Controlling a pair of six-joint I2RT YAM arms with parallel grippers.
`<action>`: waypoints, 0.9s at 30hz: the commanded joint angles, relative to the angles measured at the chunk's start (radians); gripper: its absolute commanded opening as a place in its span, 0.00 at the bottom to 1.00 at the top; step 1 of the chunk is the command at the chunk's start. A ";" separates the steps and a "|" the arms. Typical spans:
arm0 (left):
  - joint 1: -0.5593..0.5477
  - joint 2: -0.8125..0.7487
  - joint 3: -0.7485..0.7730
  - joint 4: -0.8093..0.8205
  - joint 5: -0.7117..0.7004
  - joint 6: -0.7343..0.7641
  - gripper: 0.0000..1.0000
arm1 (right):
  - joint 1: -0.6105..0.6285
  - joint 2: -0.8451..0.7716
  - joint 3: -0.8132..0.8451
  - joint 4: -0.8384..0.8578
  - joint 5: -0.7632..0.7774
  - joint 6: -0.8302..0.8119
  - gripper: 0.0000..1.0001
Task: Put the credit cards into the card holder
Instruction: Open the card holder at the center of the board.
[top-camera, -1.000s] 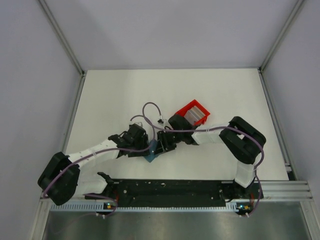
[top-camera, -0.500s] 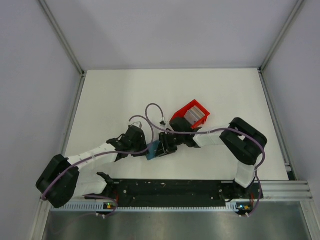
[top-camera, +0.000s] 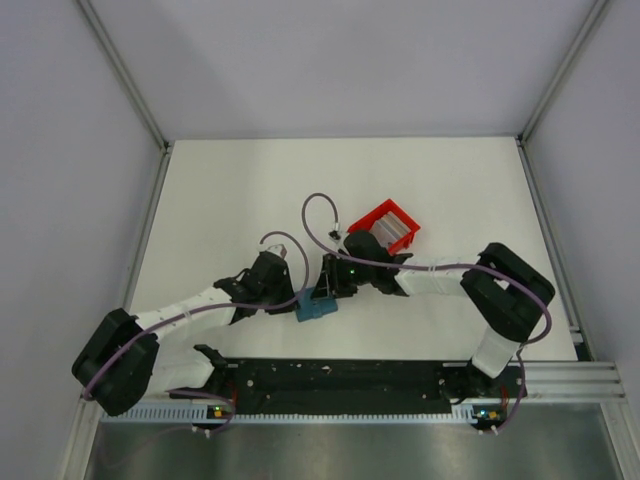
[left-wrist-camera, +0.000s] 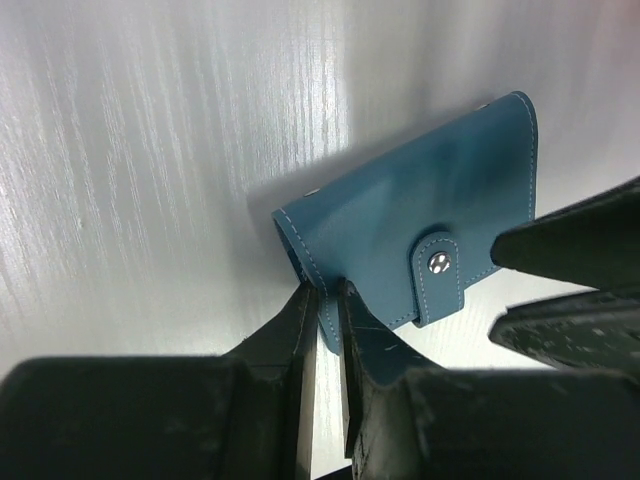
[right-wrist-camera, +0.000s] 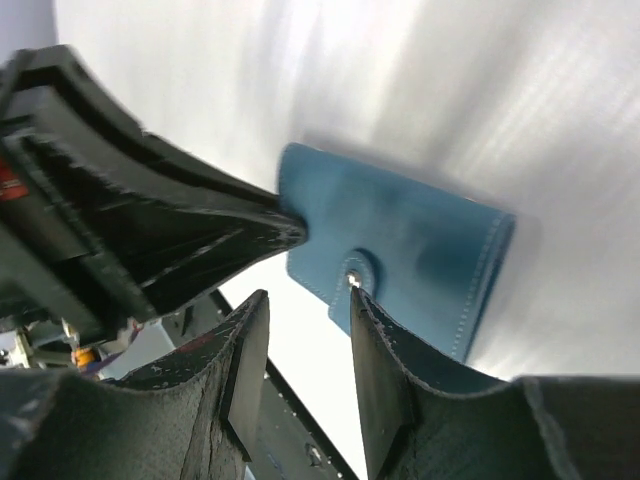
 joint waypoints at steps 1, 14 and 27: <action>-0.007 0.006 -0.023 -0.010 0.013 -0.002 0.15 | 0.012 0.034 -0.021 0.025 0.047 0.076 0.38; -0.008 -0.003 -0.058 0.030 0.039 -0.066 0.00 | 0.080 0.126 -0.056 0.150 0.023 0.205 0.38; -0.019 -0.022 -0.097 0.048 0.029 -0.135 0.00 | 0.092 0.197 -0.017 0.229 -0.034 0.133 0.00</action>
